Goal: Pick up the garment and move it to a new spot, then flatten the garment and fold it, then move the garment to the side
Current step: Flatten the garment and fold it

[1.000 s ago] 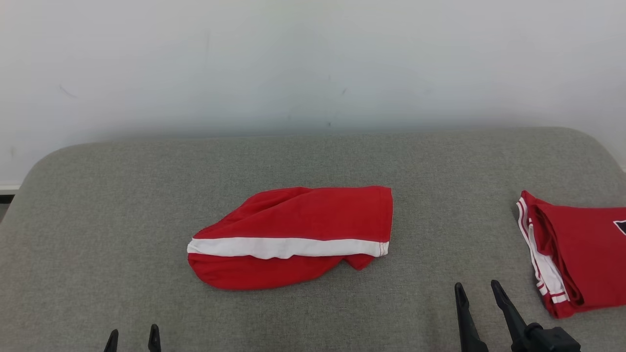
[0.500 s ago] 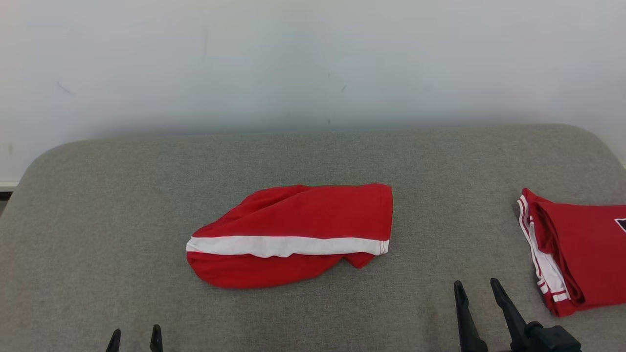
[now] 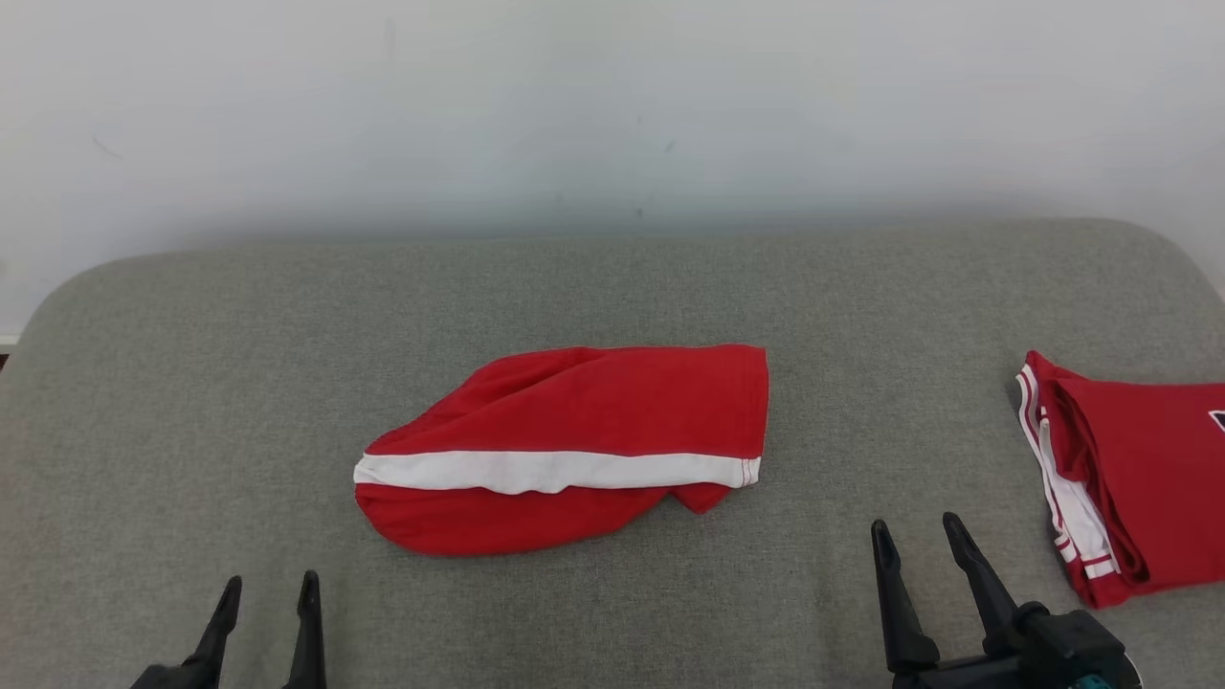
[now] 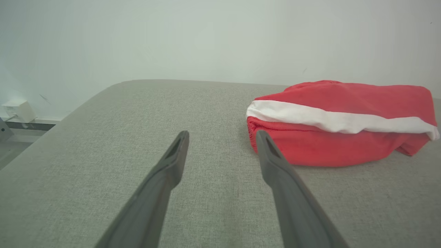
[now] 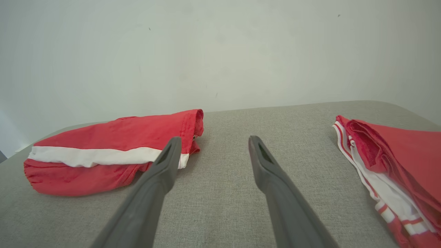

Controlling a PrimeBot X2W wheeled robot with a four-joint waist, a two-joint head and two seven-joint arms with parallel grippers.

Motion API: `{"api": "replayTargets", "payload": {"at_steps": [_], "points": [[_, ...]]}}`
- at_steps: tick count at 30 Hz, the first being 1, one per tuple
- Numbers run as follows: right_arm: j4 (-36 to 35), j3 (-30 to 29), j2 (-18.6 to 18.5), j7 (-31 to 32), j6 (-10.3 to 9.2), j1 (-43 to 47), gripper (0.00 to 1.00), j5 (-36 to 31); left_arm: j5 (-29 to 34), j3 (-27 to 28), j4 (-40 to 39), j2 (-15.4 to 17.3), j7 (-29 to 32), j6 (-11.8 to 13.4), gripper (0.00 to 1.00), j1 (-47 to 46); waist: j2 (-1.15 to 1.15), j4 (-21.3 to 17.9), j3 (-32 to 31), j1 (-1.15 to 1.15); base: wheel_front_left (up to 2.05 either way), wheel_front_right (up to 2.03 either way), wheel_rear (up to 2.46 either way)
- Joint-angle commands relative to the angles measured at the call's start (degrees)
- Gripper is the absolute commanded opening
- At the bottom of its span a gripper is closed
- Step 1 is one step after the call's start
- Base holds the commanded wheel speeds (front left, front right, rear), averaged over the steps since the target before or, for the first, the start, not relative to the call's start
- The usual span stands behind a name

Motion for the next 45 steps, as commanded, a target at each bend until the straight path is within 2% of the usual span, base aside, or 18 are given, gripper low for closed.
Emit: {"api": "replayTargets", "payload": {"at_steps": [1,7,11,15,21,30,38,45], "points": [[-0.2,0.2,0.0,0.0,-0.15,-0.7,1.0,-0.1,-0.3,-0.6,0.6,0.3,-0.2,0.1,1.0,-1.5,0.0,-0.4,0.8,0.0,0.0,0.0,0.0],[1.1,2.0,0.0,0.0,-0.15,-4.2,1.0,0.0,-4.0,-5.7,7.8,3.6,0.1,0.1,1.0,-10.5,0.0,-2.5,4.7,0.0,0.0,0.0,0.0],[6.2,4.3,0.0,1.6,-0.15,-9.1,1.0,0.7,-5.7,-8.1,12.9,5.8,1.6,0.1,1.0,-16.7,0.0,-3.8,7.8,0.0,0.0,0.0,0.0],[10.2,6.7,0.0,2.1,-0.15,-14.2,1.0,0.8,-7.1,-9.3,16.9,6.3,2.5,0.1,1.0,-21.2,0.0,-4.1,9.9,0.0,0.0,0.0,0.0],[14.4,9.2,0.0,1.2,-0.15,-18.9,1.0,1.6,-8.8,-11.3,21.1,7.3,2.7,0.1,1.0,-24.2,0.0,-4.1,10.8,0.0,0.0,0.0,0.0],[16.9,10.1,0.0,0.3,-0.15,-20.0,1.0,2.2,-12.9,-14.7,22.7,8.5,2.5,0.1,1.0,-25.6,0.0,-3.7,10.1,0.0,0.0,0.0,0.0],[17.3,11.2,0.0,0.0,-0.15,-20.1,1.0,2.7,-18.1,-19.6,23.2,11.4,10.1,0.1,1.0,-29.0,0.0,-4.1,10.3,0.0,0.0,0.0,0.0],[17.6,11.8,0.0,-0.1,-0.15,-20.0,1.0,3.3,-26.1,-19.6,22.7,13.5,23.8,0.1,1.0,-30.7,0.0,-4.7,10.0,0.0,0.0,0.0,0.0]]}}
